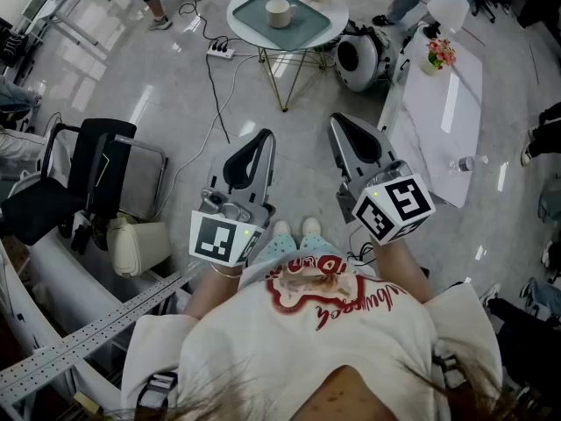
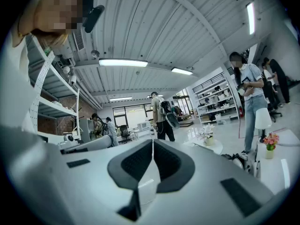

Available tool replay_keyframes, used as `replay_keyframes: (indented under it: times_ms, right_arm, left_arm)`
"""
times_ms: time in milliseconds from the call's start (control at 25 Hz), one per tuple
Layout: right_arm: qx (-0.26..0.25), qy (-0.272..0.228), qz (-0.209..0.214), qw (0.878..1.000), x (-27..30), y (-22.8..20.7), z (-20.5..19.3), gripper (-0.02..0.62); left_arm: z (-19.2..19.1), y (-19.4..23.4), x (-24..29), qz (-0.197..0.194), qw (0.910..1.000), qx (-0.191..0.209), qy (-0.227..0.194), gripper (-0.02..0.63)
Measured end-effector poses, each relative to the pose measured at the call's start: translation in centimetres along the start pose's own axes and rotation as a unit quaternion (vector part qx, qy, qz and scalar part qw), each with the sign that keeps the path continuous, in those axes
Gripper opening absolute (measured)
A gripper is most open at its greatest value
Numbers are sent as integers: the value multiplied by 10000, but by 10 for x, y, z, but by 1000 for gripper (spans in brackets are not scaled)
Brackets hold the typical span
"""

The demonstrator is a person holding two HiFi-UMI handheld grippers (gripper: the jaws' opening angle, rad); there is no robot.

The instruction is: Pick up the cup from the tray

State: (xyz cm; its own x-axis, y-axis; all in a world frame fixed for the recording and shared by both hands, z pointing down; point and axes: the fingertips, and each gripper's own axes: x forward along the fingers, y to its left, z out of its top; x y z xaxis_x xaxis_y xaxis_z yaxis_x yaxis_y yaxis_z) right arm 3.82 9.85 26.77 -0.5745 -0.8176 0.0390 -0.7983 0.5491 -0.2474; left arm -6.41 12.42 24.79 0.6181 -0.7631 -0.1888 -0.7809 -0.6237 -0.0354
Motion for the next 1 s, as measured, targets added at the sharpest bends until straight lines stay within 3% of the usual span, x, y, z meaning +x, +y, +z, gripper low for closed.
replay_keyframes:
  times_ms: [640, 1000]
  right_arm:
    - [-25, -14, 14, 10000, 5, 0, 4, 32]
    - [204, -146, 27, 9997, 1, -13, 9, 32]
  left_arm:
    - [2, 5, 1, 41, 10000, 29, -1, 14]
    - [-1, 2, 6, 131, 9999, 73, -1, 14]
